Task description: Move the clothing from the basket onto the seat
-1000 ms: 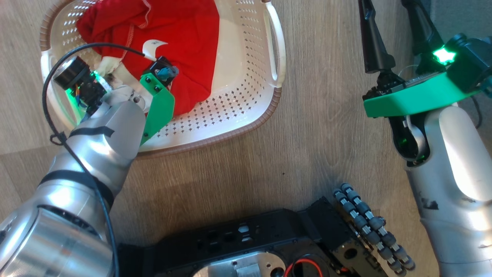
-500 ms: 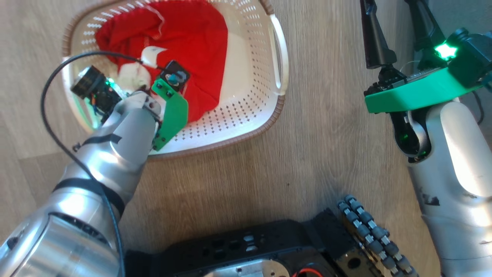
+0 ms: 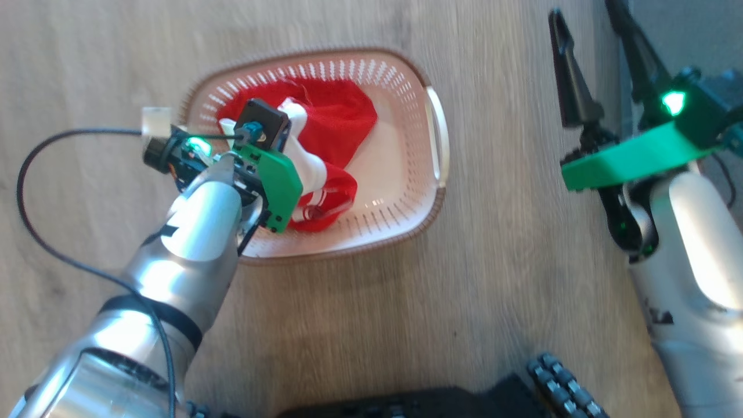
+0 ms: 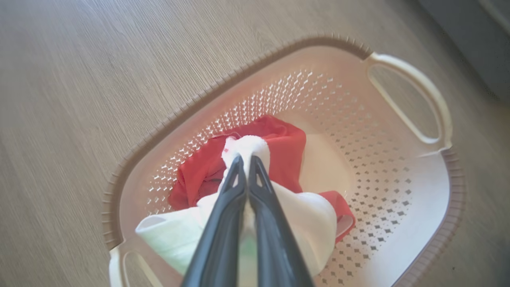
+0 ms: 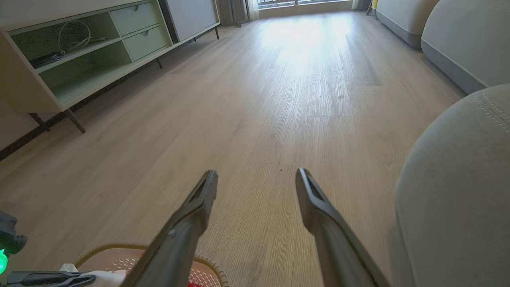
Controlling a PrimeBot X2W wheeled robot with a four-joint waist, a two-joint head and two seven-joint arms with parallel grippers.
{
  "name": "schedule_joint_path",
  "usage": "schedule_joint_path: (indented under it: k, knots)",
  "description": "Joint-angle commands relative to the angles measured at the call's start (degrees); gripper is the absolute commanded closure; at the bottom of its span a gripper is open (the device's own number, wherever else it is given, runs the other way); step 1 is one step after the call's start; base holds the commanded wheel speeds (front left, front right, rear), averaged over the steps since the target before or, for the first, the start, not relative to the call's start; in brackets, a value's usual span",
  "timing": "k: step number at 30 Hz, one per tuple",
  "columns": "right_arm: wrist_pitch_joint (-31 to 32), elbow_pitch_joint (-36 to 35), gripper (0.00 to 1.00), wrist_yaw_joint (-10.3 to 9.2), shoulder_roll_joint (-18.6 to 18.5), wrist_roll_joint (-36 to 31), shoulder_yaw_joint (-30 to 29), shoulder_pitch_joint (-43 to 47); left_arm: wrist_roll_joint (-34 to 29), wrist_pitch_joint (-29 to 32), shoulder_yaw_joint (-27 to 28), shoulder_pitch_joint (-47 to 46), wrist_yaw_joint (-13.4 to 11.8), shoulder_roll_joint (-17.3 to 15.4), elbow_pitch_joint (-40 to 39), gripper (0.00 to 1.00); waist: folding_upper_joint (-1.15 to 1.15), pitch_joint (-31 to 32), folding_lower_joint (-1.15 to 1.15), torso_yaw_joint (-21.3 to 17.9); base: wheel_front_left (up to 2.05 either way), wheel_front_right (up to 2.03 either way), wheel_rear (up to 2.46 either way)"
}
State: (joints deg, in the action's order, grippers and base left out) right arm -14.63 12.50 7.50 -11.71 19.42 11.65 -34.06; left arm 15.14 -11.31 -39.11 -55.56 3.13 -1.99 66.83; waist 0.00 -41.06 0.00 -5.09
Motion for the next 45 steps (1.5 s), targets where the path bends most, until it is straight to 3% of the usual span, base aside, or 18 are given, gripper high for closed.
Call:
schedule_joint_path:
  k: [1, 8, 18, 30, 45]
  knots:
    - [-0.37, -0.99, 0.0, -0.01, -0.96, 0.32, 0.97, 3.27, 2.53, -1.74, 1.23, 1.66, 0.49, -0.89, -2.49, 1.0, 0.0, 5.35, 0.0, 2.78, 0.0, 0.0, 0.0]
    - [-0.37, 0.95, 0.0, -0.01, -1.62, 0.48, 1.64, 5.94, 8.5, -3.48, -0.4, 4.12, 0.19, -0.89, -8.78, 1.0, 0.0, 12.22, 0.0, 5.39, 0.0, 0.0, 0.0]
    - [-0.37, 4.9, 0.0, -0.01, -0.82, 0.84, 3.7, 11.56, 11.88, -3.67, 0.58, 9.29, -3.52, -0.89, -22.64, 1.0, 0.0, 23.7, 0.0, 8.04, 0.0, 0.0, 0.0]
    - [-0.37, 8.38, 0.0, -0.01, 0.83, 1.86, 5.67, 17.84, 10.73, -3.68, 4.35, 13.58, -2.54, -0.89, -31.41, 1.0, 0.0, 34.4, 0.0, 8.4, 0.0, 0.0, 0.0]
    - [-0.37, 9.3, 0.0, -0.01, 2.35, 2.18, 7.62, 21.94, 12.05, -3.68, 2.07, 15.07, -2.88, -0.89, -36.0, 1.0, 0.0, 40.91, 0.0, 7.84, 0.0, 0.0, 0.0]
